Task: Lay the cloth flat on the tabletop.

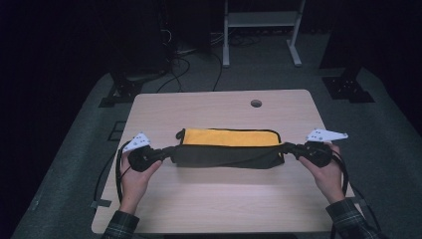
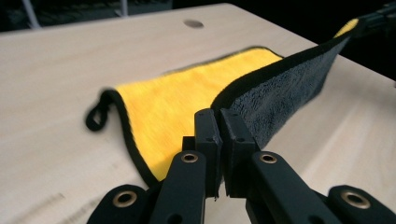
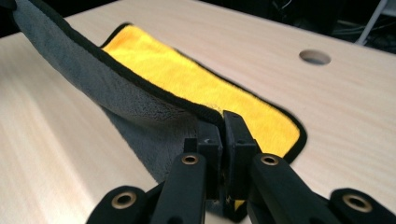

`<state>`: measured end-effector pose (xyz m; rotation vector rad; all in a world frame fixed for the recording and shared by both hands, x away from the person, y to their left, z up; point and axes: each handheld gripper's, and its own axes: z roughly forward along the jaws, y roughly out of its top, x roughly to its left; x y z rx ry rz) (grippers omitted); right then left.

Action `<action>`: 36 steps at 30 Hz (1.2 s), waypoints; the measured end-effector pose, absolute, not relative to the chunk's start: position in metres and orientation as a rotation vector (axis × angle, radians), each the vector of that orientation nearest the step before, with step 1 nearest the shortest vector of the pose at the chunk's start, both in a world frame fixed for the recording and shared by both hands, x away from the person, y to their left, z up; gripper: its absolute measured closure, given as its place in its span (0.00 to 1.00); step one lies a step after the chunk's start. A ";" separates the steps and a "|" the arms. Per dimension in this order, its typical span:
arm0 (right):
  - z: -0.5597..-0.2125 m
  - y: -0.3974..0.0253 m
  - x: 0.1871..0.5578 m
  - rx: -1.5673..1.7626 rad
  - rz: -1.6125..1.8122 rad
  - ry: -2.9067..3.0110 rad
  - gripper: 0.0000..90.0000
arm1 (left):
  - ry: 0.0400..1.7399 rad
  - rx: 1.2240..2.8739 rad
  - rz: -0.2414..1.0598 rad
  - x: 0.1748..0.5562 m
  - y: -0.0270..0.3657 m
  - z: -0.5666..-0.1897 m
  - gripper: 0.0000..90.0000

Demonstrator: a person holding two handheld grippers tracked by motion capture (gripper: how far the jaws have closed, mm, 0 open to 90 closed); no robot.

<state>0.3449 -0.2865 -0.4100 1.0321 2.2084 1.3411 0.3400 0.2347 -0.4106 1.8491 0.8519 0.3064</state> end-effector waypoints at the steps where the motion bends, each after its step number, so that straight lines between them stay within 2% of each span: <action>1: -0.410 -0.286 0.345 1.032 1.341 2.208 0.95 | 0.852 1.849 0.306 0.340 0.235 -0.411 0.96; 15: -0.407 -0.293 0.293 0.950 1.356 2.268 0.95 | 0.810 1.862 0.239 0.280 0.237 -0.417 0.96; 18: -0.410 -0.296 0.281 0.949 1.335 2.288 0.95 | 0.804 1.914 0.202 0.267 0.234 -0.426 0.96; 32: -0.455 -0.291 0.253 0.978 1.178 2.497 0.95 | 0.863 2.082 0.134 0.258 0.229 -0.455 0.96; 36: -0.463 -0.289 0.253 0.987 1.127 2.556 0.91 | 0.890 2.152 0.112 0.256 0.226 -0.464 0.95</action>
